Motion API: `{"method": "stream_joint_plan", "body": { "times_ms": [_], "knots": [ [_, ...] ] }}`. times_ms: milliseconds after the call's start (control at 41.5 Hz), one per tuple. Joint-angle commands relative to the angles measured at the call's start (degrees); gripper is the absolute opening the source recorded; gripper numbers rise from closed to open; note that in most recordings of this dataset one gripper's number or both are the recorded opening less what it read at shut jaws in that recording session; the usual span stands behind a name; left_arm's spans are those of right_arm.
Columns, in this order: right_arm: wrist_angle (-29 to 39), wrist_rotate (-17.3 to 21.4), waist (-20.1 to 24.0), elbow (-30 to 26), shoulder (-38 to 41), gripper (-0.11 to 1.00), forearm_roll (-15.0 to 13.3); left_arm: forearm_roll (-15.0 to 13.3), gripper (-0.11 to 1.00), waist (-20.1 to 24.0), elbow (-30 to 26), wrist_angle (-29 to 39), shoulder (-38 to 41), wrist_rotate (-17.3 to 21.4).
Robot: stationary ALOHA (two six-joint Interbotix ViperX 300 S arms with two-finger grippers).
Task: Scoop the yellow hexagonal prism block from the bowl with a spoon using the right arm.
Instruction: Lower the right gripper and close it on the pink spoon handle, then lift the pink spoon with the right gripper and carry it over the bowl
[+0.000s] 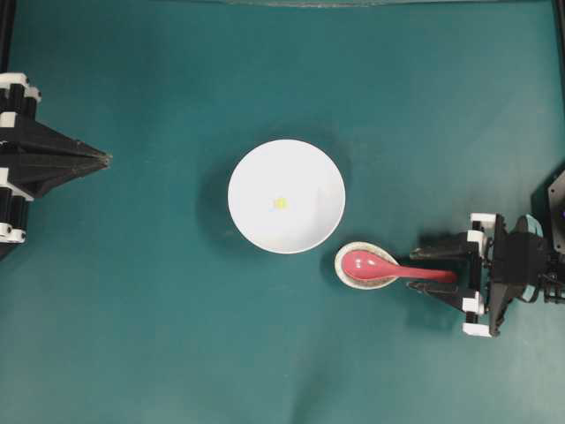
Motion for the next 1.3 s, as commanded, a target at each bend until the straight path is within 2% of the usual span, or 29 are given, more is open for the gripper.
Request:
{"method": "stream_joint_plan", "body": {
  "times_ms": [0,313,578,746,939,1131,1276],
  "knots": [
    [-0.3,0.1,0.3,-0.3,-0.6,0.57,0.2,0.1,0.0,0.0,-0.9,-0.4,0.5,0.1],
    [-0.3,0.1,0.3,-0.5,-0.6,0.46,0.2,0.1,0.0,0.0,-0.9,-0.3,0.5,0.1],
    [-0.3,0.1,0.3,-1.7,-0.7,0.24,0.1,0.1,0.0,0.0,-0.9,-0.3,0.4,0.1],
    [-0.3,-0.1,0.3,-1.7,-2.3,0.24,0.2,0.1,0.0,0.0,-0.9,-0.1,0.5,0.1],
    [-0.1,-1.4,-0.1,-0.3,-8.3,0.24,0.1,0.2,0.0,0.0,-1.0,0.1,0.4,0.1],
    [2.3,-4.7,-0.8,0.6,-15.5,0.24,0.0,0.3,0.0,0.0,-1.0,0.1,0.4,0.2],
    [7.0,-8.3,-3.2,0.0,-20.1,0.24,0.1,0.3,0.0,0.0,-1.0,0.4,0.4,0.2]
  ]
}}
